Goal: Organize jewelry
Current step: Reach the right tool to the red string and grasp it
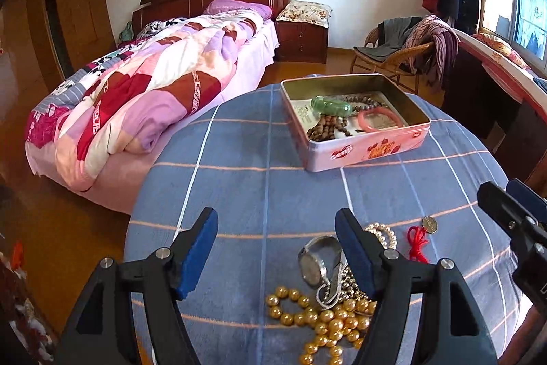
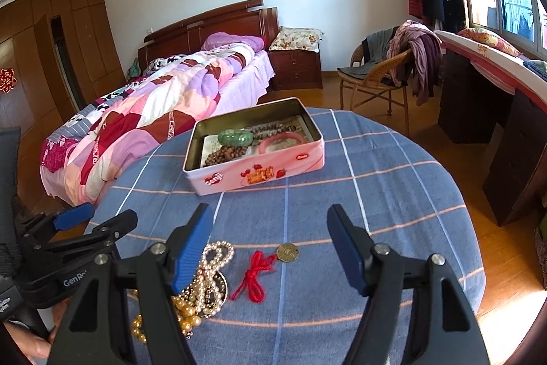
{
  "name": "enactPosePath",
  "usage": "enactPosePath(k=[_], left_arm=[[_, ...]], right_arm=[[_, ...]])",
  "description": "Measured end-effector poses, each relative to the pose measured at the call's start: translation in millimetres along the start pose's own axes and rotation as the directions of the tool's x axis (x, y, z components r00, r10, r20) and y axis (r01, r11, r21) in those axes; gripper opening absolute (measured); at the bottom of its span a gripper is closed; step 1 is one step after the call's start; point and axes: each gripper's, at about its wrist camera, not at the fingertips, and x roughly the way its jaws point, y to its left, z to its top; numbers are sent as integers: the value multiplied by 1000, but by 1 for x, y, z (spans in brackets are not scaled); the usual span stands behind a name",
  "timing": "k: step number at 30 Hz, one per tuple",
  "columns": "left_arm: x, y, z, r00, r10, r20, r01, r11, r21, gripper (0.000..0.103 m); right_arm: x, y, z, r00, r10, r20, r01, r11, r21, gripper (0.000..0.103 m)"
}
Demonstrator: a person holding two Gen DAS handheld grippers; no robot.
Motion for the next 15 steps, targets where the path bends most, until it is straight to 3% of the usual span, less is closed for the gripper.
enactPosePath(k=[10,15], left_arm=[[1,23,-19,999,32,-3,-32,999,13,71],[2,39,-33,1000,-8,-9,8,1000,7,71]], right_arm=[[4,-14,-15,999,-31,-39,31,999,-17,63],[10,-22,-27,995,-30,-92,29,999,-13,53]])
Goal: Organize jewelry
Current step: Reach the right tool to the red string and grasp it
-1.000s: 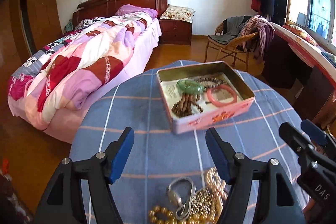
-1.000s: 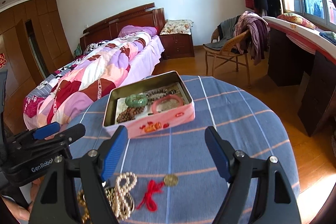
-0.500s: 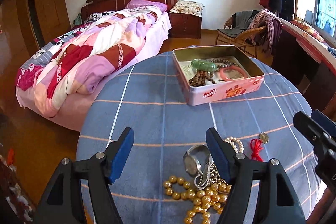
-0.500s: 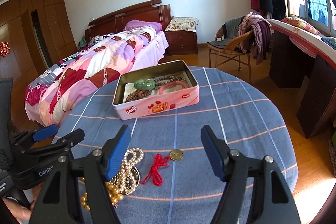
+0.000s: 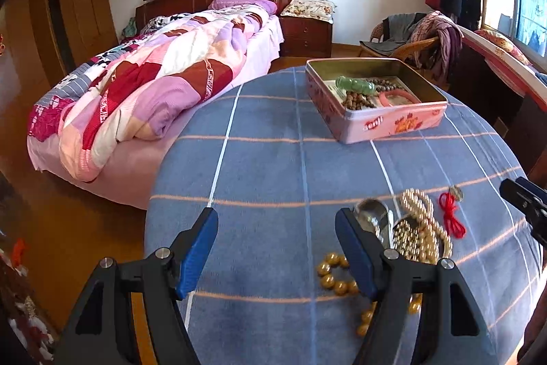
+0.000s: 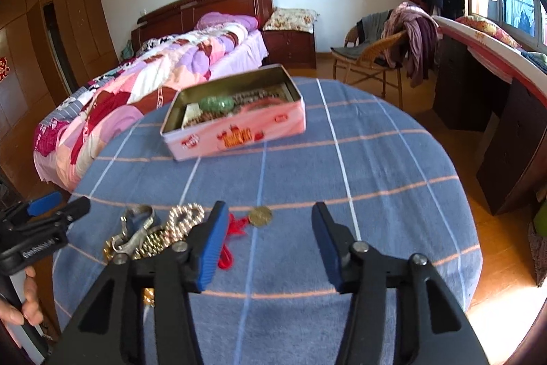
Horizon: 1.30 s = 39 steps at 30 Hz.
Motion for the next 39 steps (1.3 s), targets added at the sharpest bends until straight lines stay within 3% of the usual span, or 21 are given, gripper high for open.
enactPosePath(k=[11,15,20,21,23,27,34,39], left_arm=[[17,-35,7,988,-136,-71,139,990,33,71],[34,-48,6,988,-106,-116,111,993,44,71],[41,-43,3,983,-128,-128,128,992,-5,70],[41,-42,3,984,-129,-125,129,992,-8,68],[42,-41,5,982,-143,-120,144,990,-7,49],[42,-40,8,982,-145,-124,146,989,0,41],[46,-29,13,975,-162,-152,157,987,-43,41],[45,-26,11,976,-145,-161,139,989,-45,55]], right_arm=[[6,4,-10,999,29,-42,-30,1000,-8,54],[6,3,-8,999,24,-41,-24,1000,-7,54],[13,5,-10,997,35,-67,-36,999,-12,54],[16,6,-10,996,41,-76,-42,999,-15,54],[21,12,-10,994,54,-92,-56,998,-28,51],[29,23,-11,991,60,-120,-66,996,-55,50],[41,31,-15,984,49,-170,-64,994,-87,48],[56,38,-11,978,35,-206,-58,993,-107,47]])
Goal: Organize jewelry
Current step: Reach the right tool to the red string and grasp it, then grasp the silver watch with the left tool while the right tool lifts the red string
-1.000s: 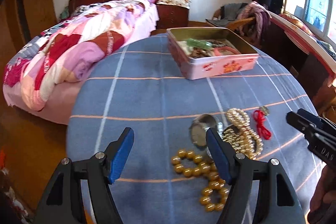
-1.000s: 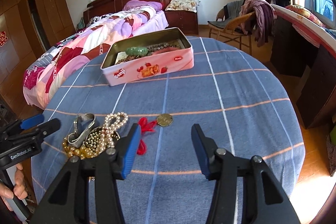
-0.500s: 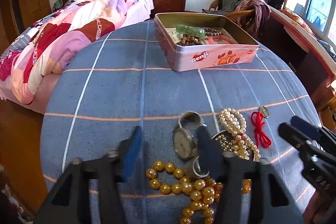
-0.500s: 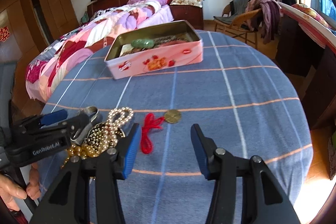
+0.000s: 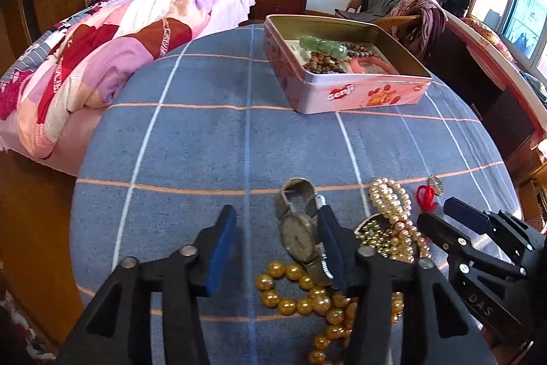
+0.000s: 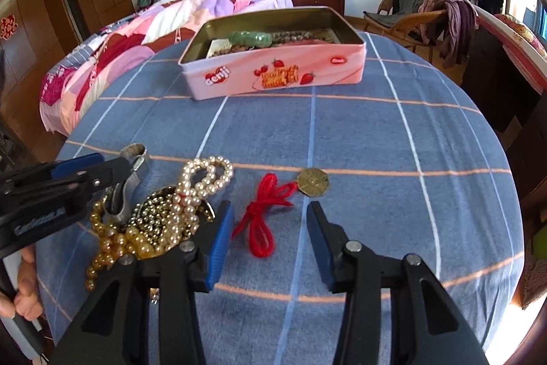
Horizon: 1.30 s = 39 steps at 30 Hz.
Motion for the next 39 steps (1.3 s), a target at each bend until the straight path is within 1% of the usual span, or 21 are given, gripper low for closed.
enactPosePath(k=[2,4,6,7,8,10,12,15,17,19,24,25,27,28,29,30,31,34,35,37,39], left_arm=[[0,3,0,1000,6,1,-6,1000,-10,61],[3,4,1,1000,-1,-13,1,1000,-24,63],[6,2,1,999,-32,-38,30,999,-31,63],[6,0,0,998,-45,-47,44,999,-26,63],[6,-2,-1,998,-47,-45,46,999,-18,63],[5,-4,-2,999,-31,-35,31,1000,-1,67],[6,-2,-2,999,-33,-33,33,999,-5,68],[7,0,-4,997,-65,-47,65,998,-20,68],[3,2,-4,995,-90,-45,89,996,-32,68],[-3,6,-3,994,-112,-19,111,992,-53,68],[8,6,-4,996,-75,-53,71,995,-66,68],[9,6,-6,997,-73,-41,69,995,-72,68],[9,4,-7,998,-47,-33,45,998,-52,61],[10,1,-7,999,-22,-25,21,999,-28,45],[10,2,-6,1000,-14,-24,14,1000,-21,26],[11,4,-5,1000,4,-23,-5,1000,-18,20],[12,8,-4,1000,-2,-25,2,1000,-27,11],[13,22,-2,998,-59,-21,58,995,-76,11],[13,25,-2,998,-63,-16,61,994,-86,11],[12,23,-2,999,-50,-18,49,997,-59,11],[12,17,-2,1000,-18,-18,17,999,-28,11]], right_arm=[[3,1,1,1000,-7,-11,6,1000,-5,47],[4,3,2,1000,-16,-18,16,1000,-23,46],[4,6,2,999,-35,-23,33,998,-51,34],[4,6,1,999,-49,-22,48,997,-67,15],[3,4,1,998,-61,-23,59,996,-74,10],[2,-5,0,996,-82,-23,80,995,-53,10],[-1,-16,0,996,-92,-21,92,996,-10,10],[-4,-27,-2,999,-43,-14,44,998,54,10],[-5,-28,-3,999,-40,-7,40,997,62,10],[-9,-27,-3,1000,-28,13,27,998,60,10],[-17,-19,1,999,4,51,-7,999,46,10],[-17,-18,1,999,3,53,-5,999,42,10],[-17,-16,0,999,-1,52,0,999,33,10],[-17,-16,0,999,-2,52,0,999,32,10],[-16,-16,0,999,-1,51,0,999,32,10],[-15,-16,0,999,0,49,-2,999,33,10],[-14,-17,-1,999,2,46,-4,999,35,10],[-14,-16,-2,999,3,44,-4,999,38,10],[-15,-16,-3,999,3,44,-4,999,39,10],[-14,-16,-3,999,6,41,-8,999,41,10],[-13,-15,-4,999,8,38,-10,999,43,10]])
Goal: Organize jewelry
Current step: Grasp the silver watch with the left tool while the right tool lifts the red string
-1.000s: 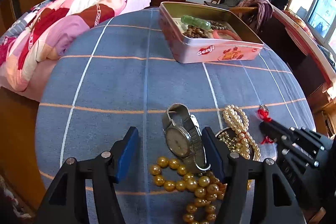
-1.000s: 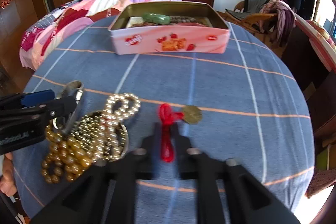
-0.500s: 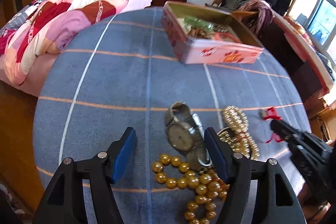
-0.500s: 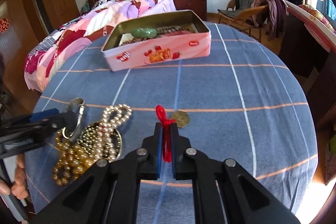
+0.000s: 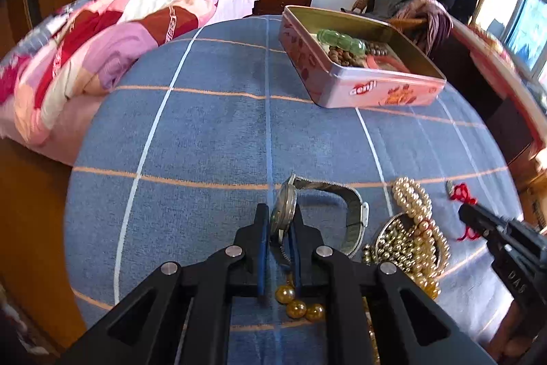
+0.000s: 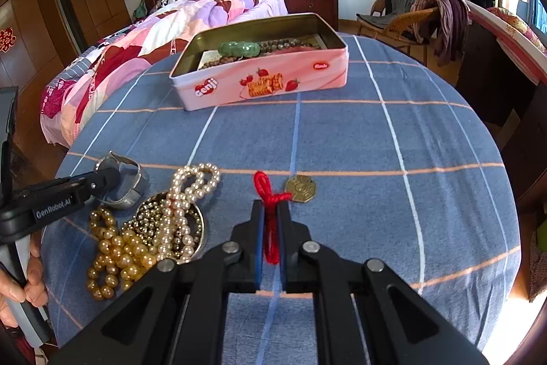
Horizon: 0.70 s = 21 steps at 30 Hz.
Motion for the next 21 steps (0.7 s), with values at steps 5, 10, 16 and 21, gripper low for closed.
enactPosePath(k=[5,10,16,21], left_arm=[[-2,-4,-2,1000,16,15,-16,1000,6,9],[-23,-6,4,995,0,101,1,1000,-6,9],[-54,-19,26,975,-30,222,22,999,39,9],[-68,-30,44,958,-68,277,49,996,73,9]], right_arm=[[-3,-1,0,1000,-1,17,0,1000,12,10],[-19,-7,10,996,-5,84,2,999,35,10],[-35,-15,28,988,-5,154,-4,998,55,10],[-48,-18,47,975,23,220,-37,997,63,10]])
